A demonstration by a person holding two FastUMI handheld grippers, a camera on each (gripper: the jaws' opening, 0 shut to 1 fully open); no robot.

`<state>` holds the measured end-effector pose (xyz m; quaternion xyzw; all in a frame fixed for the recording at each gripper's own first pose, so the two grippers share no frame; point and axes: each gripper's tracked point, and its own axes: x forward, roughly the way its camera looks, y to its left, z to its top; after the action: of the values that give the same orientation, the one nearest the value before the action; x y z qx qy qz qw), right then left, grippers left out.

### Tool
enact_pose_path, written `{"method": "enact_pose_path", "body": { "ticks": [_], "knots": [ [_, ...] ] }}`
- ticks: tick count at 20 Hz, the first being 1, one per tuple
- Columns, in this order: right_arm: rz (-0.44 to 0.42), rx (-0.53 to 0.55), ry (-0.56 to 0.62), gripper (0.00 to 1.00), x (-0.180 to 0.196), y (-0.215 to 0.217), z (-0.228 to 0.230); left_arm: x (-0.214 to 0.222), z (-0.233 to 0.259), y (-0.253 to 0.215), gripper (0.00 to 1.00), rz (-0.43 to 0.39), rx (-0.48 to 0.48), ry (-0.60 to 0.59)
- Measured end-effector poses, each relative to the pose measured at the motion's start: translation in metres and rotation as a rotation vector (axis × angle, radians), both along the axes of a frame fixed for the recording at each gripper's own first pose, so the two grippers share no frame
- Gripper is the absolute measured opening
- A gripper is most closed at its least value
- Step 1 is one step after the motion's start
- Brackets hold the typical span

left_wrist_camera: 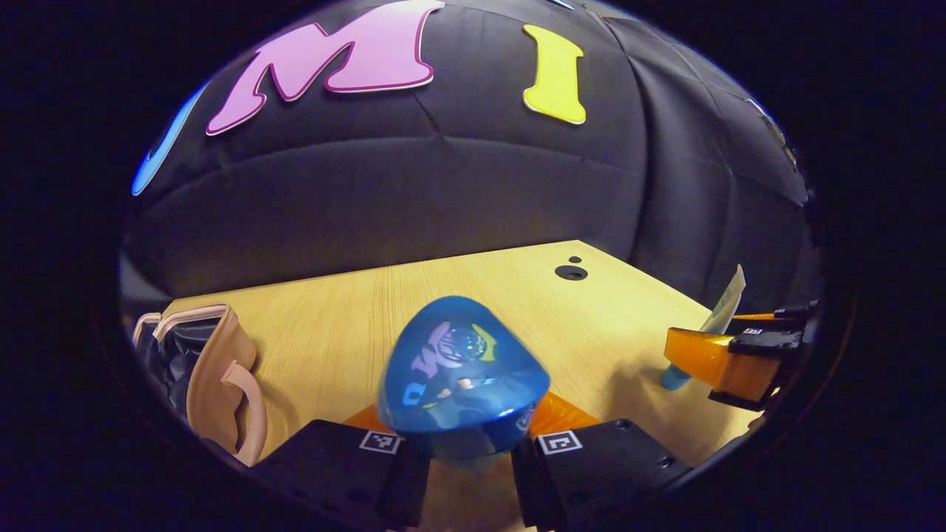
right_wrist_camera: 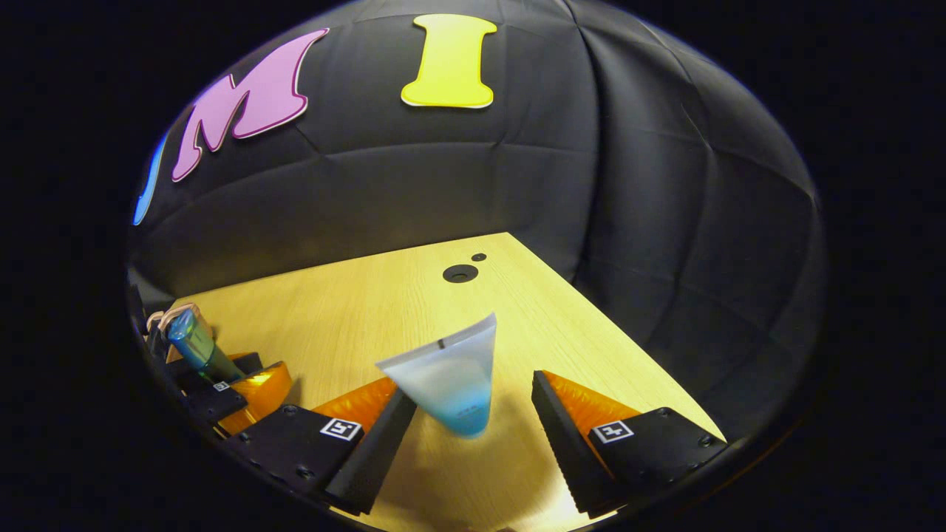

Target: First open the suitcase, pack the skin care products into it, and then close the suitcase.

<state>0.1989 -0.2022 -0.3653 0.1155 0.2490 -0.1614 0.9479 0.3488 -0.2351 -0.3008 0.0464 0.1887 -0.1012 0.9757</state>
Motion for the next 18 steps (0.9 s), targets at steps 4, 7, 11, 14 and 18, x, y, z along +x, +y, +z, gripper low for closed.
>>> {"method": "enact_pose_path", "body": {
  "ticks": [4,7,11,14,18],
  "knots": [
    [0.017,-0.035,0.013,0.94,0.013,-0.002,-0.015,-0.006,0.0,0.006,0.52,0.006,0.002,-0.003],
    [0.053,-0.041,0.043,0.53,0.017,0.006,-0.028,-0.009,-0.001,0.012,0.52,0.016,0.0,0.002],
    [0.132,-0.062,0.022,0.37,0.017,0.015,-0.025,-0.014,0.0,0.023,0.52,0.032,-0.005,-0.017],
    [0.149,-0.057,-0.007,0.36,0.017,0.024,-0.013,-0.022,0.004,0.036,0.52,0.046,-0.021,-0.045],
    [0.186,-0.08,-0.078,0.41,0.01,0.041,0.027,-0.038,0.026,0.057,0.51,0.075,-0.052,-0.086]
  ]
}}
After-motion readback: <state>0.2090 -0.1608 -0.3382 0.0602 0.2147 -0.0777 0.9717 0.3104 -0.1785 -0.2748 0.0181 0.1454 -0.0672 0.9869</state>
